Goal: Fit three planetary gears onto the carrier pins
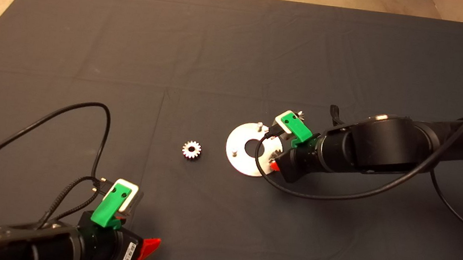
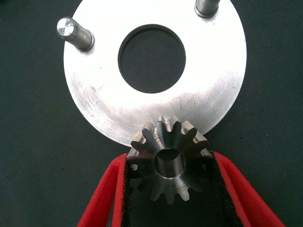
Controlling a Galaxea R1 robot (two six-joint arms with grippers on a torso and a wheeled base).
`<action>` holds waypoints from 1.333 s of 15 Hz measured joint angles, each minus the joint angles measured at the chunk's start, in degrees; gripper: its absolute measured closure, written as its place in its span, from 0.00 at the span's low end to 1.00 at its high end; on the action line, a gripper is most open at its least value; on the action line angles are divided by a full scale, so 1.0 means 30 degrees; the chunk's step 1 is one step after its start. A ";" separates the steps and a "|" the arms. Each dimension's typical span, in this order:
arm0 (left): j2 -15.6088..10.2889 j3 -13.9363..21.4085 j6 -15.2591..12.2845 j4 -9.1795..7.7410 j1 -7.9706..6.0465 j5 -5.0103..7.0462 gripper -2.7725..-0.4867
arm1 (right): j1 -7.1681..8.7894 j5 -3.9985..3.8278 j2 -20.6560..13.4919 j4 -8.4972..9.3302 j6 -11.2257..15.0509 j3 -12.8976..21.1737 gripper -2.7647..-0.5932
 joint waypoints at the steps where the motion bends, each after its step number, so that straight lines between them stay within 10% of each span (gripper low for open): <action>1: 0.0000 0.0000 -0.0008 0.0000 0.0000 -0.0004 0.31 | 0.0000 0.0000 0.0000 0.0000 -0.0130 0.0000 0.84; 20: 0.0053 0.0000 -0.0081 0.0138 0.0000 -0.0130 0.31 | -0.0008 0.0355 0.0318 -0.0004 -0.0496 -0.0650 0.84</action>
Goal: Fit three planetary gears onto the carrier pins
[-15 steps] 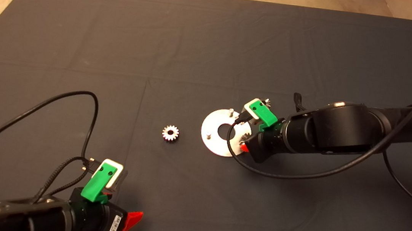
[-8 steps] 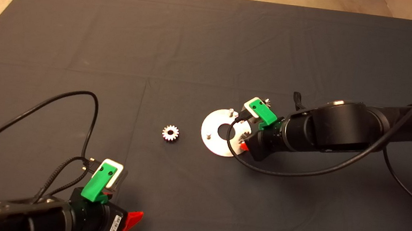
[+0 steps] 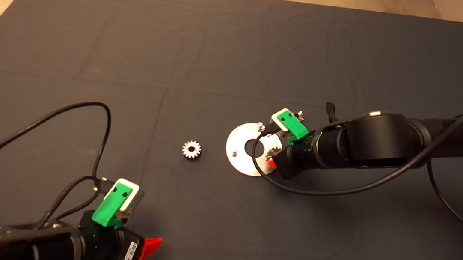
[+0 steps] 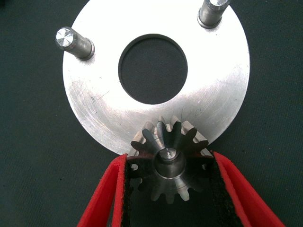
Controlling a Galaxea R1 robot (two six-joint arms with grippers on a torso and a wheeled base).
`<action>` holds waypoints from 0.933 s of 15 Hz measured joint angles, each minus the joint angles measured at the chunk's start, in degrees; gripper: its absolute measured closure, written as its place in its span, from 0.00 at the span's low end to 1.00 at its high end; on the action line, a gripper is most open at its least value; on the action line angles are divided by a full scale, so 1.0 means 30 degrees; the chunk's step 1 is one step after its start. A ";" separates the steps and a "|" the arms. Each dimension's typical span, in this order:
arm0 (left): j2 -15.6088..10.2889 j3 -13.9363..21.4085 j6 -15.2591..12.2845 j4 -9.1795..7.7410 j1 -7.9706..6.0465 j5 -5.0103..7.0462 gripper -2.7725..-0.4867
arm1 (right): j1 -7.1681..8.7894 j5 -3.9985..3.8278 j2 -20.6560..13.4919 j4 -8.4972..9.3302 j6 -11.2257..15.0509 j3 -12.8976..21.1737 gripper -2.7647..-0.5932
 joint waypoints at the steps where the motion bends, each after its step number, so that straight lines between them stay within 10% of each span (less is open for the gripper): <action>1: -0.0008 0.0000 -0.0051 0.0000 0.0000 0.0000 0.31 | 0.0000 0.0003 -0.0003 0.0000 0.0000 0.0000 0.84; 14: -0.0008 0.0000 -0.0077 0.0008 0.0000 0.0000 0.31 | -0.0008 -0.0237 0.0149 0.0000 -0.0073 -0.0016 0.84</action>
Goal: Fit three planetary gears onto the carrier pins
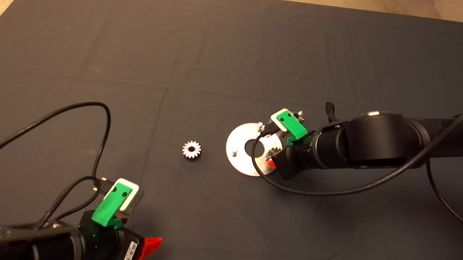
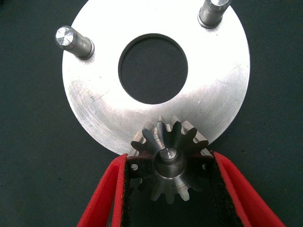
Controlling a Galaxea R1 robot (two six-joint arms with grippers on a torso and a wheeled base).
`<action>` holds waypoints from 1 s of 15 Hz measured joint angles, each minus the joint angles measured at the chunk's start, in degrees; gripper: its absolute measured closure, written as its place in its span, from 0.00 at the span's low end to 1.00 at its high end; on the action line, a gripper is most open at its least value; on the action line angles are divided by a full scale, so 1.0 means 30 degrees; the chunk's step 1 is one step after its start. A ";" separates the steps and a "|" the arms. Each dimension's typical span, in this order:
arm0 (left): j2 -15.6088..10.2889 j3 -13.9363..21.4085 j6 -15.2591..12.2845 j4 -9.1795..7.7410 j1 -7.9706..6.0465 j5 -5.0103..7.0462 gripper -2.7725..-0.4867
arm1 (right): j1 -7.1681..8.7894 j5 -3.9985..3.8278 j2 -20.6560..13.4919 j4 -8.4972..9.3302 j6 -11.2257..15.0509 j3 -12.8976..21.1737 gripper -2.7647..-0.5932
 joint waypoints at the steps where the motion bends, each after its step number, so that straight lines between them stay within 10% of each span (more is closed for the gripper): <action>1: 0.0008 0.0000 0.0000 0.0004 0.0000 -0.0004 0.31 | 0.0000 -0.0151 0.0085 0.0000 0.0000 0.0000 0.84; 15: 0.0008 0.0000 -0.0081 0.0305 0.0000 0.0000 0.31 | -0.0089 -0.0642 0.0219 -0.0033 0.0008 -0.0012 0.81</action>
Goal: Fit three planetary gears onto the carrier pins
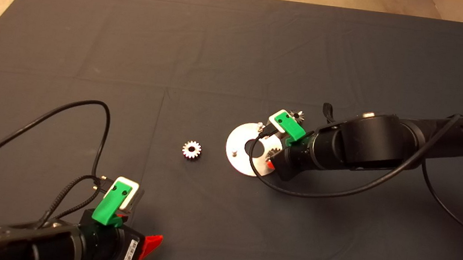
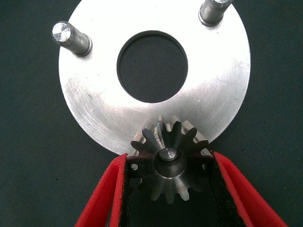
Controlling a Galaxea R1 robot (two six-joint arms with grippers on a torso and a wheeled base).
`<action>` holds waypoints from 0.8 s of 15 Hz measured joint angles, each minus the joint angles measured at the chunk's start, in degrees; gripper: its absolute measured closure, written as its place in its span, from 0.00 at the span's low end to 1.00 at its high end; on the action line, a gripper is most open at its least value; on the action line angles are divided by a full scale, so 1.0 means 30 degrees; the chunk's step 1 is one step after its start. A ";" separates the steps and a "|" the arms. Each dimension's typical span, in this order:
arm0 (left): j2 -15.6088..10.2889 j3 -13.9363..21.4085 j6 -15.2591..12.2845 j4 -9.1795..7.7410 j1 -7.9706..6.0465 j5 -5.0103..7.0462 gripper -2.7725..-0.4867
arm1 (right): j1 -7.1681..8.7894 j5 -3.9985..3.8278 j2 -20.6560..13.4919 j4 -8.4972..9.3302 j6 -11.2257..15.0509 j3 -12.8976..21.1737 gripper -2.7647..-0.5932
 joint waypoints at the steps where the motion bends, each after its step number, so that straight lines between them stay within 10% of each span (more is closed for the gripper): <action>1: 0.0000 0.0000 0.0000 0.0008 0.0000 0.0000 0.31 | 0.0000 -0.0012 0.0000 0.0000 0.0008 0.0000 0.81; 12: 0.0000 0.0000 -0.0008 0.0037 0.0000 0.0000 0.31 | 0.0008 -0.0868 0.0006 0.0000 0.0012 0.0008 0.62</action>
